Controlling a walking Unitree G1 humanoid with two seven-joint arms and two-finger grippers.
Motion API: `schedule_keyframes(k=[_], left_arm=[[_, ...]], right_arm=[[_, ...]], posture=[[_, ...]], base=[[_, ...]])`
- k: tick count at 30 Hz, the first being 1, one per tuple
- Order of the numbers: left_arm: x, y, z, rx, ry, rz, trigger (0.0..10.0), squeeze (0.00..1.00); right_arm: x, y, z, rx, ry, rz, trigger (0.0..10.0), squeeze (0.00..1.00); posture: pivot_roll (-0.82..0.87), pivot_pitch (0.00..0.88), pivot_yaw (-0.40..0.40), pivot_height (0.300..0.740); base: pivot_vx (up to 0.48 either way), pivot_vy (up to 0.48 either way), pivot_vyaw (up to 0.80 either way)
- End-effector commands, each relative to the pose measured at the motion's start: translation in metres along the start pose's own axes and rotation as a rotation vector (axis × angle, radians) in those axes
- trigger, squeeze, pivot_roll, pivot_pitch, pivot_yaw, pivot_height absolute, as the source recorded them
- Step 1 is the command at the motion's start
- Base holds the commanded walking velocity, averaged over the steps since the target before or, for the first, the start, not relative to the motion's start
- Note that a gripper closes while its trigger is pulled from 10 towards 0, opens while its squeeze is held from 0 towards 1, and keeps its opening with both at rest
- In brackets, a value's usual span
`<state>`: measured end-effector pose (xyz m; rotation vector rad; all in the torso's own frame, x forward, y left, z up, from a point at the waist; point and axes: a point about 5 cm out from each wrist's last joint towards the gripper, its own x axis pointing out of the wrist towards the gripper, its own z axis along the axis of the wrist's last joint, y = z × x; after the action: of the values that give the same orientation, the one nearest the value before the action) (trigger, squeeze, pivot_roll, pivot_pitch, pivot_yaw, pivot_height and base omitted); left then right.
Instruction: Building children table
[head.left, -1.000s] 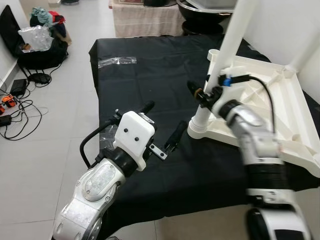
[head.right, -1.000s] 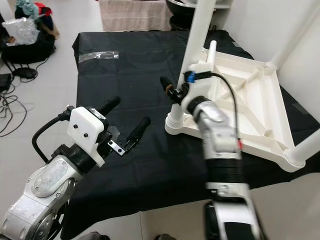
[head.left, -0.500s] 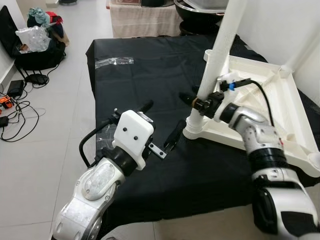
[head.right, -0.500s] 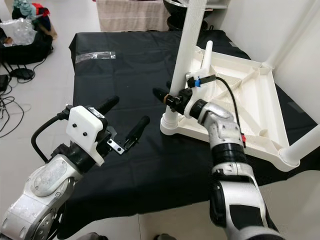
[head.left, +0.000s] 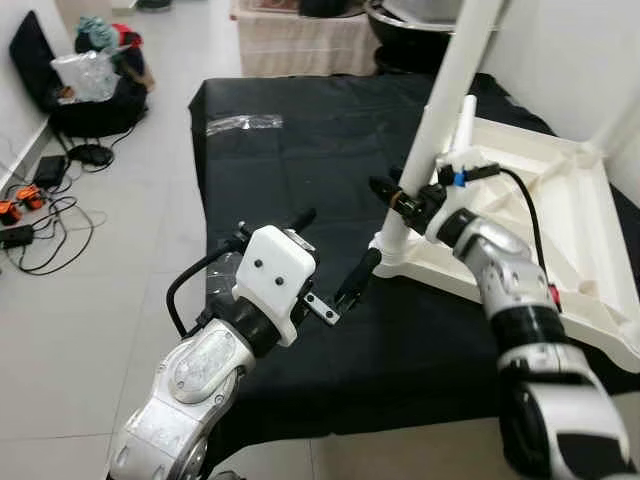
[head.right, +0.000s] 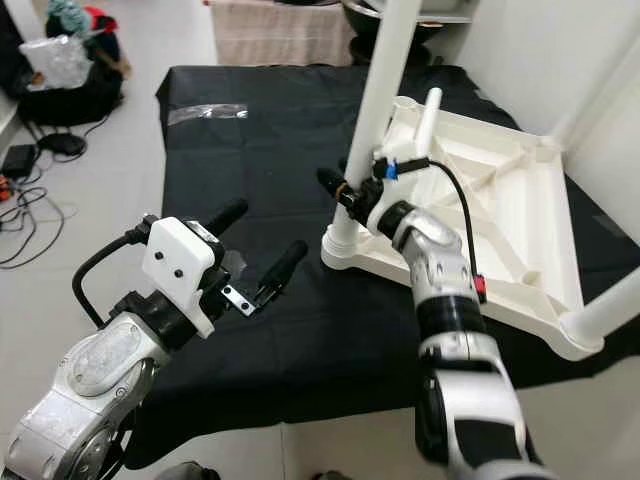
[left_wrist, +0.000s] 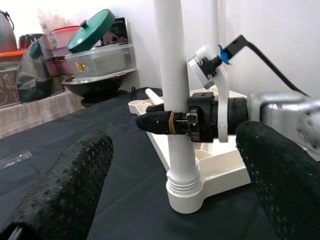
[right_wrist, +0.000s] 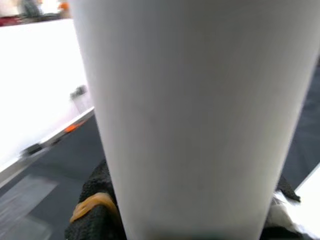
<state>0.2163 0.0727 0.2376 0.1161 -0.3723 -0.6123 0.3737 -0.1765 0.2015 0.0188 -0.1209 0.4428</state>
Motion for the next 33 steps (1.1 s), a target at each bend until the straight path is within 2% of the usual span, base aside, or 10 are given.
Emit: schedule_keyframes(k=[1,9,15,16,17,18,23,24,30,33], left_arm=[[0.0,-0.002,0.001,-0.007,-0.008,-0.009,10.0,0.0],[0.001,-0.001,0.002,-0.003,-0.01,0.003,10.0,0.0],[0.002,-0.001,0.002,0.001,-0.009,0.008,10.0,0.0],[0.001,-0.001,0.001,0.001,-0.008,0.009,10.0,0.0],[0.001,-0.001,0.001,0.001,-0.008,0.009,10.0,0.0],[0.001,-0.001,0.001,0.001,-0.008,0.009,10.0,0.0],[0.0,-0.001,0.0,0.001,-0.005,0.013,10.0,0.0],[0.0,-0.001,0.0,0.002,-0.005,0.013,10.0,0.0],[0.001,-0.001,0.0,0.002,-0.008,0.014,10.0,0.0],[0.001,-0.001,0.0,0.002,-0.009,0.014,10.0,0.0]], right_arm=[[-0.011,-0.006,-0.016,-0.059,0.068,-0.21,0.0,0.0],[-0.037,0.005,-0.014,-0.061,0.101,-0.83,0.0,0.0],[-0.025,0.029,-0.011,0.016,0.094,-0.794,0.0,0.0],[-0.017,0.037,-0.008,0.022,0.072,-0.711,10.0,0.0],[-0.017,0.037,-0.008,0.022,0.072,-0.711,10.0,0.0],[-0.013,0.043,-0.006,0.021,0.06,-0.661,10.0,1.0],[-0.01,0.05,0.002,0.009,0.007,-0.577,10.0,1.0],[-0.007,0.057,0.003,0.022,0.011,-0.455,10.0,0.0],[-0.02,0.055,-0.006,0.021,0.118,0.071,10.0,0.0],[-0.024,0.044,-0.007,0.034,0.139,0.12,10.0,0.0]], posture=[[0.07,0.104,-0.078,0.74],[0.07,0.107,-0.084,0.74],[0.07,0.107,-0.088,0.74],[0.07,0.107,-0.088,0.74],[0.07,0.107,-0.088,0.74],[0.07,0.107,-0.088,0.74],[0.07,0.104,-0.089,0.74],[0.07,0.104,-0.089,0.74],[0.06,0.099,-0.084,0.74],[0.06,0.097,-0.085,0.74]], base=[[0.0,0.0,0.0],[0.0,0.0,0.0],[0.0,0.0,0.0],[0.0,0.0,0.0],[0.0,0.0,0.0],[0.0,0.0,0.0],[0.0,0.0,0.0],[0.0,0.0,0.0],[0.0,0.0,0.0],[0.0,0.0,0.0]])
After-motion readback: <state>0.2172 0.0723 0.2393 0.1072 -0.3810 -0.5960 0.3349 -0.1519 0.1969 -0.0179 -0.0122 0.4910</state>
